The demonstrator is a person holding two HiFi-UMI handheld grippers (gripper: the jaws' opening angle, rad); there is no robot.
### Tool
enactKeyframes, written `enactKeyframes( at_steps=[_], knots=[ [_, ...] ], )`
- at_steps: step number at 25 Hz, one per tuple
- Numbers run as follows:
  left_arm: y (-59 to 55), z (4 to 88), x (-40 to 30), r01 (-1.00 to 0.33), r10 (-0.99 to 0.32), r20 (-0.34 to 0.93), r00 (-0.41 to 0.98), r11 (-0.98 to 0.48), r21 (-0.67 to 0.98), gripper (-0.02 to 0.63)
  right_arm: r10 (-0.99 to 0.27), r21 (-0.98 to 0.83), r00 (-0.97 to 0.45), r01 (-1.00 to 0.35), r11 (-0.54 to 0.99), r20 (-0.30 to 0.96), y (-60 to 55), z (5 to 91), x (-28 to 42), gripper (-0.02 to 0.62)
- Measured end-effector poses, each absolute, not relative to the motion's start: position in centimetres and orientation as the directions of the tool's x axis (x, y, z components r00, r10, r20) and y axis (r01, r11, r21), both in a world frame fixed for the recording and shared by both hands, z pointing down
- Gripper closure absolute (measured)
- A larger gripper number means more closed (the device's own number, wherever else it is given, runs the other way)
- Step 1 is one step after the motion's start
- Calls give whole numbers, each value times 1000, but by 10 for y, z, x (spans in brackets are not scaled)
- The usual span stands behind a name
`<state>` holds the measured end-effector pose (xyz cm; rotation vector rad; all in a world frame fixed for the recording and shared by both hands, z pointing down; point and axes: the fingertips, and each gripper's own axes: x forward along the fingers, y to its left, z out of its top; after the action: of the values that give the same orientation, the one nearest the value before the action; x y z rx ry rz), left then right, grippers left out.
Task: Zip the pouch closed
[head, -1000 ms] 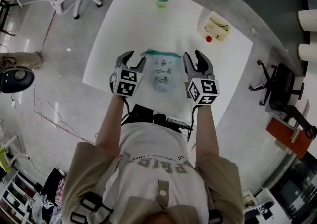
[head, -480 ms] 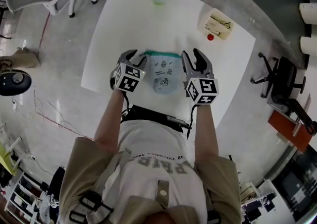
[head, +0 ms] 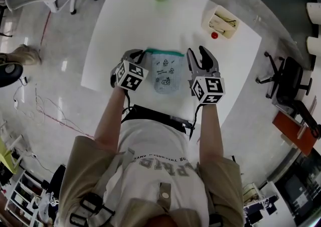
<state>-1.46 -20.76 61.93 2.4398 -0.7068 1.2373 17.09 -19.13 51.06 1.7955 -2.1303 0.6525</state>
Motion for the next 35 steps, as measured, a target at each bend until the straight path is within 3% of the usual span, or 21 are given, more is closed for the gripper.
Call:
enactKeyframes(
  at_steps=[8,15,25,35],
  knots=[
    [-206,616,-14,-504,-293,815,500,-863,-1,577,-832,-136,-279,-960,243,480,-209,516,164,414],
    [-205,603,-13,-490,-318,799,510,-871,-34,578,-748,-51,-437,-877,478,499,-232,515,131,414],
    [-200,585,-10,-409,-325,770,549,-908,-91,580,-462,26,-661,-557,830,592,-241,533,60,416],
    [-200,578,-6,-309,-296,762,576,-942,-131,580,-175,82,-635,-174,981,752,-222,573,32,445]
  ],
)
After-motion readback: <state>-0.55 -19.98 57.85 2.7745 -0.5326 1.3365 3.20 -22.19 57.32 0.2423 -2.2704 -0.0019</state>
